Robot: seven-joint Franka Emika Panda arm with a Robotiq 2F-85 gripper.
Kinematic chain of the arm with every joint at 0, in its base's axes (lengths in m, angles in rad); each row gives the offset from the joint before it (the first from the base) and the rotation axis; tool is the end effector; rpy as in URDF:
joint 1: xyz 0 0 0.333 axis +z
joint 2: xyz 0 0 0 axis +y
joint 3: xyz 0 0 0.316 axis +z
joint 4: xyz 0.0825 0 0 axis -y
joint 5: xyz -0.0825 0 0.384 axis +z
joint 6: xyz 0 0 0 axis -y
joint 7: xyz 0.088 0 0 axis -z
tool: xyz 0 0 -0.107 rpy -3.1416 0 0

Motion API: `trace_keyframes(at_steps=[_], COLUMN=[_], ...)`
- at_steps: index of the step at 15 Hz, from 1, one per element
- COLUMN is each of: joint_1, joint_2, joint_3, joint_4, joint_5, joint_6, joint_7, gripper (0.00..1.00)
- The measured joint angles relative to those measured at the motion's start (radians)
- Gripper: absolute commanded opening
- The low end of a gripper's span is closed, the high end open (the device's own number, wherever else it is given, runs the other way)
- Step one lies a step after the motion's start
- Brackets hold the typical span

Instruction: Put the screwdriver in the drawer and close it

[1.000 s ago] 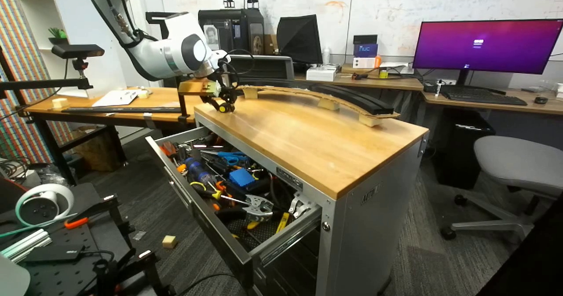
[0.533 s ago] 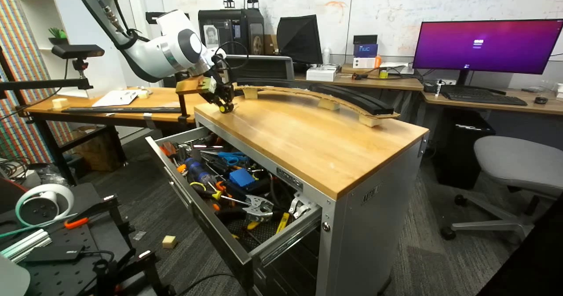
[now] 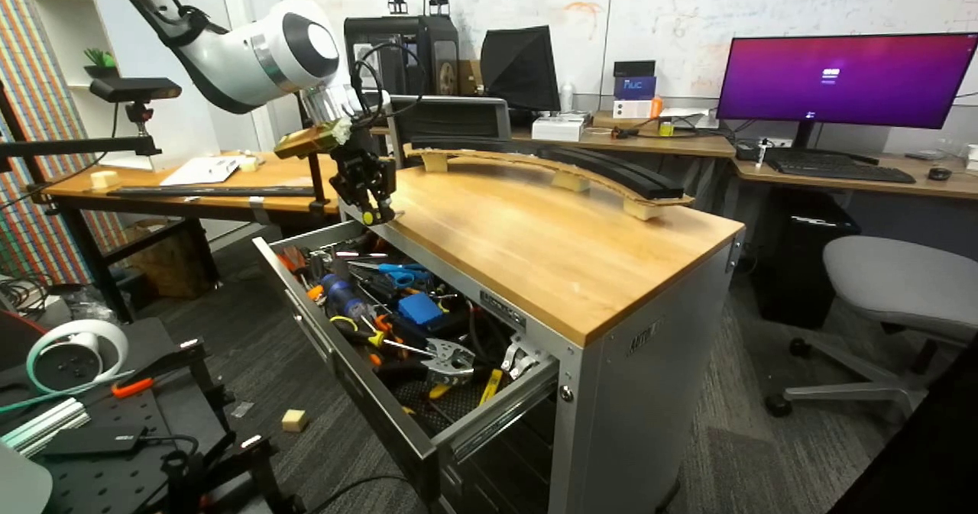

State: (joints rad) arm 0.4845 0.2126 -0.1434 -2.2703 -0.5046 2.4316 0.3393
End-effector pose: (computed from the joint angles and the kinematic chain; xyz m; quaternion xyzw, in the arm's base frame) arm 0.5005 0.1756 0.2614 0.9651 0.1953 0.0327 0.1716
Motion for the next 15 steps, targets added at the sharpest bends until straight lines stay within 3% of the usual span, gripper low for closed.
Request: trace_keyframes(at_steps=[6, 11, 12, 13, 14, 15], joint_1=[-0.168, -0.234, -0.241, -0.245, -0.246, -0.246], joint_2=[-0.108, -0.105, -0.104, -0.101, -0.097, -0.091], joint_3=[0.145, 0.224, 0.236, 0.246, 0.254, 0.261], joint_4=[-0.16, -0.184, -0.18, -0.173, -0.163, -0.153], joint_5=[0.015, 0.125, 0.139, 0.142, 0.142, 0.133], joint_6=[-0.013, -0.045, -0.062, -0.081, -0.096, -0.102], joint_7=[-0.03, -0.354, -0.416, -0.467, -0.501, -0.515], gripper=[0.17, 0.17, 0.22, 0.36, 0.22, 0.61])
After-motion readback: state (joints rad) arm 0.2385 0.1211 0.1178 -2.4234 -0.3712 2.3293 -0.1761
